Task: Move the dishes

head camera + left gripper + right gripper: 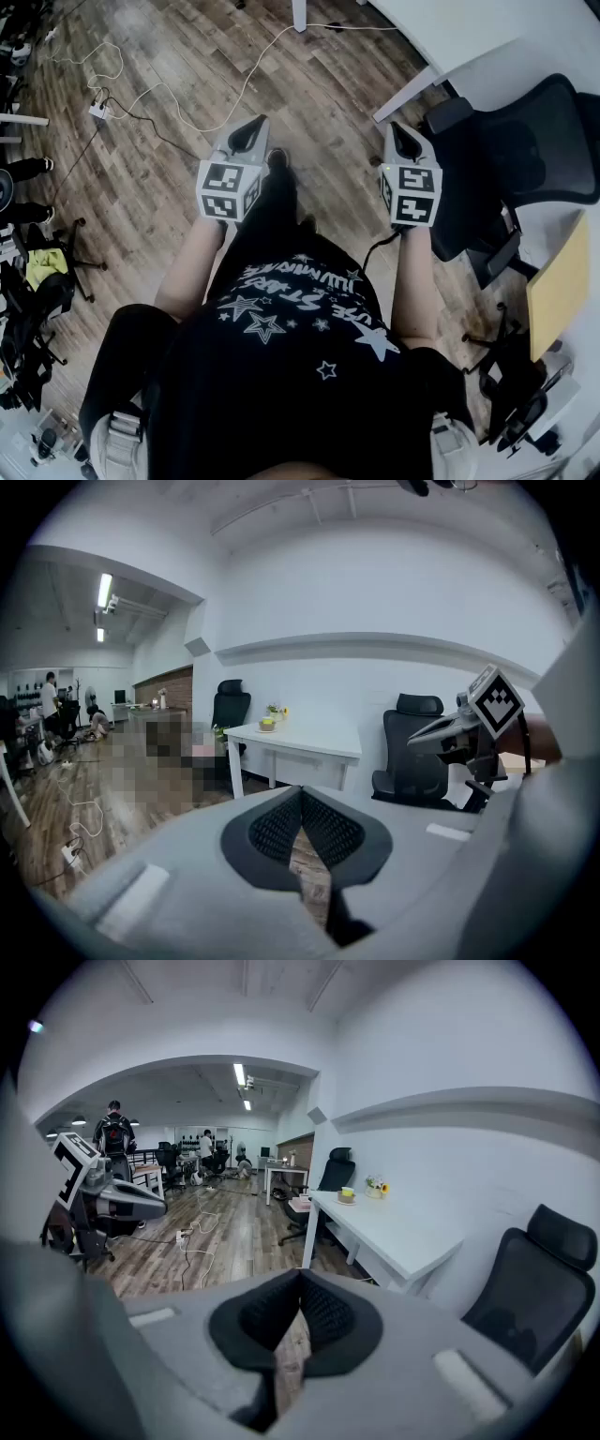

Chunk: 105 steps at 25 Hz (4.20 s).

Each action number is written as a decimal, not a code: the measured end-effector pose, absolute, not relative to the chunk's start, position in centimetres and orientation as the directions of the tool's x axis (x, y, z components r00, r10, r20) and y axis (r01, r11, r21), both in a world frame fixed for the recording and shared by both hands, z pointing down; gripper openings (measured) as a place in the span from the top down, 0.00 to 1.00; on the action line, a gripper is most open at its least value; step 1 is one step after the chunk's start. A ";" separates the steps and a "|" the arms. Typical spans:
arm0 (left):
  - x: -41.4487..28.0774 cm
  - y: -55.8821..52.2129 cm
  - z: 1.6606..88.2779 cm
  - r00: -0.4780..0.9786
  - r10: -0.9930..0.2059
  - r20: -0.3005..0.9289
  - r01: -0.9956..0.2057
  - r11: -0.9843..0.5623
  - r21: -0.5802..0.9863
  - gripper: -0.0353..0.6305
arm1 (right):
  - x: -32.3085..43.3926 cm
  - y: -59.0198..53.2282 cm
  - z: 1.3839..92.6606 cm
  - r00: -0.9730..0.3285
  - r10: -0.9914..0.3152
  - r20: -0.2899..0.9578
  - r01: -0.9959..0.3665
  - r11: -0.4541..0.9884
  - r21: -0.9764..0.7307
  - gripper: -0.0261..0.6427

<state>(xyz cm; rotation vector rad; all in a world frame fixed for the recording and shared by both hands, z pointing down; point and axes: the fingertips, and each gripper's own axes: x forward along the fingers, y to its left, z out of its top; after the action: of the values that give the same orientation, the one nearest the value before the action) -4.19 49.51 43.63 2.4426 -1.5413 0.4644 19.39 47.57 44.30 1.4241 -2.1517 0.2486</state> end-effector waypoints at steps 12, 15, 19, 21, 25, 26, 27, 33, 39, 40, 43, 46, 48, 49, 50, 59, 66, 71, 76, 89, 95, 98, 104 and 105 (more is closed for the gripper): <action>-5.1 51.8 43.1 0.372 -0.855 0.362 -0.915 -0.402 -0.009 0.93 | 18.8 50.1 44.0 -0.302 -0.799 0.520 -0.888 0.435 0.152 0.95; -5.7 52.1 43.3 0.364 -0.856 0.366 -0.920 -0.392 -0.003 0.93 | 18.2 49.9 44.0 -0.308 -0.796 0.521 -0.884 0.442 0.153 0.95; -7.2 51.8 43.8 0.344 -0.862 0.372 -0.930 -0.366 0.010 0.93 | 17.1 48.8 44.1 -0.319 -0.792 0.521 -0.878 0.453 0.152 0.95; -8.2 50.9 43.8 0.327 -0.869 0.371 -0.938 -0.345 0.018 0.93 | 16.6 47.8 44.1 -0.326 -0.791 0.517 -0.876 0.459 0.149 0.95; -9.8 47.8 43.5 0.306 -0.879 0.365 -0.947 -0.320 0.024 0.93 | 15.2 44.8 44.0 -0.354 -0.783 0.512 -0.868 0.479 0.132 0.95; -10.1 46.9 43.5 0.304 -0.881 0.362 -0.948 -0.316 0.025 0.93 | 14.9 43.8 44.0 -0.355 -0.785 0.508 -0.869 0.477 0.129 0.95; -10.5 45.8 43.5 0.302 -0.882 0.361 -0.949 -0.314 0.027 0.93 | 14.6 42.8 44.0 -0.354 -0.789 0.502 -0.872 0.472 0.128 0.95; -12.2 37.6 43.7 0.321 -0.880 0.350 -0.942 -0.333 0.027 0.93 | 12.2 34.6 43.7 -0.362 -0.805 0.470 -0.876 0.466 0.126 0.95; -15.1 28.9 42.4 0.354 -0.871 0.341 -0.930 -0.365 0.033 0.93 | 8.7 26.2 42.7 -0.346 -0.807 0.479 -0.890 0.444 0.106 0.75; -15.5 27.8 42.3 0.366 -0.865 0.343 -0.925 -0.378 0.034 0.93 | 8.1 25.0 42.6 -0.343 -0.804 0.486 -0.892 0.441 0.100 0.71; -16.0 25.0 42.1 0.410 -0.845 0.344 -0.904 -0.426 0.032 0.93 | 6.6 22.5 42.8 -0.341 -0.795 0.502 -0.898 0.433 0.075 0.65; -16.7 22.6 42.4 0.435 -0.832 0.345 -0.892 -0.450 0.038 0.93 | 5.2 20.8 43.7 -0.341 -0.781 0.523 -0.901 0.431 0.057 0.61; -17.0 21.3 42.6 0.445 -0.824 0.350 -0.886 -0.463 0.036 0.93 | 4.6 19.8 44.5 -0.332 -0.772 0.542 -0.898 0.434 0.068 0.61; -17.1 20.6 42.7 0.449 -0.822 0.350 -0.882 -0.469 0.030 0.93 | 4.5 19.2 44.7 -0.328 -0.769 0.548 -0.898 0.433 0.071 0.61; -17.2 20.0 42.7 0.452 -0.821 0.348 -0.880 -0.474 0.025 0.93 | 4.5 18.6 44.9 -0.325 -0.769 0.551 -0.900 0.431 0.070 0.61; -17.5 14.9 43.7 0.442 -0.820 0.363 -0.886 -0.463 0.034 0.93 | 5.8 11.3 45.2 -0.309 -0.784 0.538 -0.916 0.397 0.052 0.61; -16.9 8.1 44.4 0.425 -0.818 0.387 -0.891 -0.453 0.020 0.93 | 7.9 3.1 47.0 -0.268 -0.768 0.582 -0.909 0.402 0.113 0.61; -15.2 1.1 44.6 0.411 -0.824 0.390 -0.896 -0.444 0.006 0.93 | 9.6 -4.9 47.8 -0.271 -0.764 0.585 -0.908 0.405 0.109 0.61; -13.5 -6.1 44.6 0.387 -0.830 0.402 -0.910 -0.414 0.021 0.93 | 11.3 -12.8 47.8 -0.274 -0.752 0.600 -0.896 0.427 0.126 0.61; -9.4 -18.3 44.1 0.368 -0.833 0.413 -0.919 -0.395 0.023 0.93 | 11.7 -25.0 48.2 -0.352 -0.673 0.651 -0.810 0.567 0.148 0.62; -8.6 -21.0 44.4 0.352 -0.834 0.424 -0.923 -0.384 0.010 0.93 | 10.9 -26.8 49.8 -0.376 -0.586 0.717 -0.698 0.689 0.197 0.69; -8.4 -21.7 44.3 0.344 -0.837 0.425 -0.927 -0.376 0.009 0.93 | 10.6 -27.0 50.0 -0.365 -0.554 0.748 -0.649 0.728 0.222 0.75; -8.7 -21.9 44.5 0.337 -0.835 0.435 -0.928 -0.372 0.004 0.93 | 10.2 -27.0 50.5 -0.330 -0.524 0.785 -0.594 0.762 0.259 0.90; -8.8 -21.9 44.5 0.339 -0.834 0.436 -0.927 -0.374 0.005 0.93 | 10.1 -27.0 50.5 -0.329 -0.522 0.787 -0.590 0.764 0.260 0.92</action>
<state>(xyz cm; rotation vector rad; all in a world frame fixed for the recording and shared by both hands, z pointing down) -8.76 -21.92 44.52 2.3522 -1.5857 0.5351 10.11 -26.97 50.51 0.8377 -1.9976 0.0894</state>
